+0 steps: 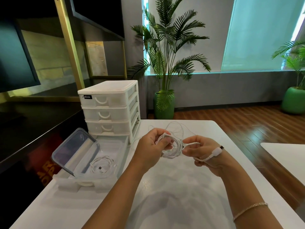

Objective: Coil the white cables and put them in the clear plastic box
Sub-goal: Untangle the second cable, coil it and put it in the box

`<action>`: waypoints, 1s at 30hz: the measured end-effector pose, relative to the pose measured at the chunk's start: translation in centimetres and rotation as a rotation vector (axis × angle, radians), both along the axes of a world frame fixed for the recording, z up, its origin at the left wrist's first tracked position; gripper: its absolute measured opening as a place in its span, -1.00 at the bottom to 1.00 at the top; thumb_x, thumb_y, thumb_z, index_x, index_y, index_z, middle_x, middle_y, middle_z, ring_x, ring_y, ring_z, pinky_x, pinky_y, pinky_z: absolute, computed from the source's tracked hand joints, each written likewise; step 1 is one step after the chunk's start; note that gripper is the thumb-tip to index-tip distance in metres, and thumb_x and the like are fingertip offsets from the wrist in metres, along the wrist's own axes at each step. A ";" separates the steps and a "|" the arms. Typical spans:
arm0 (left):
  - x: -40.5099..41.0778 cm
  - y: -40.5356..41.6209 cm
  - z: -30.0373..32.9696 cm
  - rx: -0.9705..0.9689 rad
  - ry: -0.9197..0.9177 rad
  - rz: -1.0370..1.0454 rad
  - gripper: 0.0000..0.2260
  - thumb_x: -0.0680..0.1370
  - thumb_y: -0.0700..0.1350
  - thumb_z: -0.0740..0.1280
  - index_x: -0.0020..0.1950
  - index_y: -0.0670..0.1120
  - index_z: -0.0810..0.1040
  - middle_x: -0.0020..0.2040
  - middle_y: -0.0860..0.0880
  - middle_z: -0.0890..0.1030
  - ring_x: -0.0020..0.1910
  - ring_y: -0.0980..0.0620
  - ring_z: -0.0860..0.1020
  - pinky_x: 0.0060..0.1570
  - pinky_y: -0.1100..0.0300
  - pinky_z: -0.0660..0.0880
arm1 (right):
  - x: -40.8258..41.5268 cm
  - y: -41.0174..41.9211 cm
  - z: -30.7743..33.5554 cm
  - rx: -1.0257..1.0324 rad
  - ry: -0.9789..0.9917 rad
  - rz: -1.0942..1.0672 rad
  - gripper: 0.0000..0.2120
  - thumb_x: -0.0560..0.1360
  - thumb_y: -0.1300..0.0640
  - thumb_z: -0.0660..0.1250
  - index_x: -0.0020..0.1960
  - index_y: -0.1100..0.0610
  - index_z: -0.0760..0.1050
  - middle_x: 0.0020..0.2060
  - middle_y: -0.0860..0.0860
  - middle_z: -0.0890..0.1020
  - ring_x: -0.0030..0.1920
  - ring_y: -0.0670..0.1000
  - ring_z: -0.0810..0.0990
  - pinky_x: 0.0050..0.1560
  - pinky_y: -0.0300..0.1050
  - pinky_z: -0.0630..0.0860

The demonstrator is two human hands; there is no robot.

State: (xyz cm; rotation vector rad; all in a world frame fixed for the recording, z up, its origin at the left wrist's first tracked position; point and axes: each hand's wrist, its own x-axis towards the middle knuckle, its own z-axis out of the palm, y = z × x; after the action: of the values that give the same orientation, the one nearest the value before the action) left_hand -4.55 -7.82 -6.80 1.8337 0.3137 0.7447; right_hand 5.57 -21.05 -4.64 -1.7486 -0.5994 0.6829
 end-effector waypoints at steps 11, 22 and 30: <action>0.5 0.1 0.0 -0.157 -0.050 0.225 -0.93 0.53 -0.11 0.32 -0.11 0.04 0.47 -0.13 -0.04 0.65 -0.24 0.06 0.64 -0.20 0.24 0.59 | 1.0 0.2 -0.9 -0.021 -0.018 -0.196 -0.94 0.46 0.24 0.37 -0.07 0.20 0.57 -0.20 0.14 0.60 -0.38 0.01 0.47 -0.37 -0.15 0.43; 0.9 0.1 -0.3 -0.413 -0.009 0.372 -0.87 0.41 -0.20 0.47 -0.16 -0.09 0.53 -0.12 -0.10 0.66 -0.22 -0.03 0.65 -0.20 0.15 0.61 | -2.7 2.5 -1.3 0.112 -0.845 -0.208 -0.86 0.42 0.14 0.42 -0.02 0.04 0.60 -0.18 -0.09 0.61 -0.31 -0.19 0.50 -0.24 -0.45 0.42; 0.7 -0.9 0.2 -0.760 -0.001 0.059 -0.89 0.44 -0.28 0.41 -0.08 -0.14 0.57 -0.15 -0.11 0.65 -0.26 -0.01 0.62 -0.33 0.24 0.59 | -2.5 2.5 -1.5 -0.082 -0.862 -0.245 -0.75 0.46 0.02 0.37 0.11 0.04 0.62 -0.07 0.03 0.62 -0.18 -0.07 0.50 -0.18 -0.25 0.46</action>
State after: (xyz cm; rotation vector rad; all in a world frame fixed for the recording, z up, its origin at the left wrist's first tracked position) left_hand -3.84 -8.69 -6.55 1.1078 0.5636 0.5569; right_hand 3.04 -18.54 -6.14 -2.1234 -0.9104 -0.2617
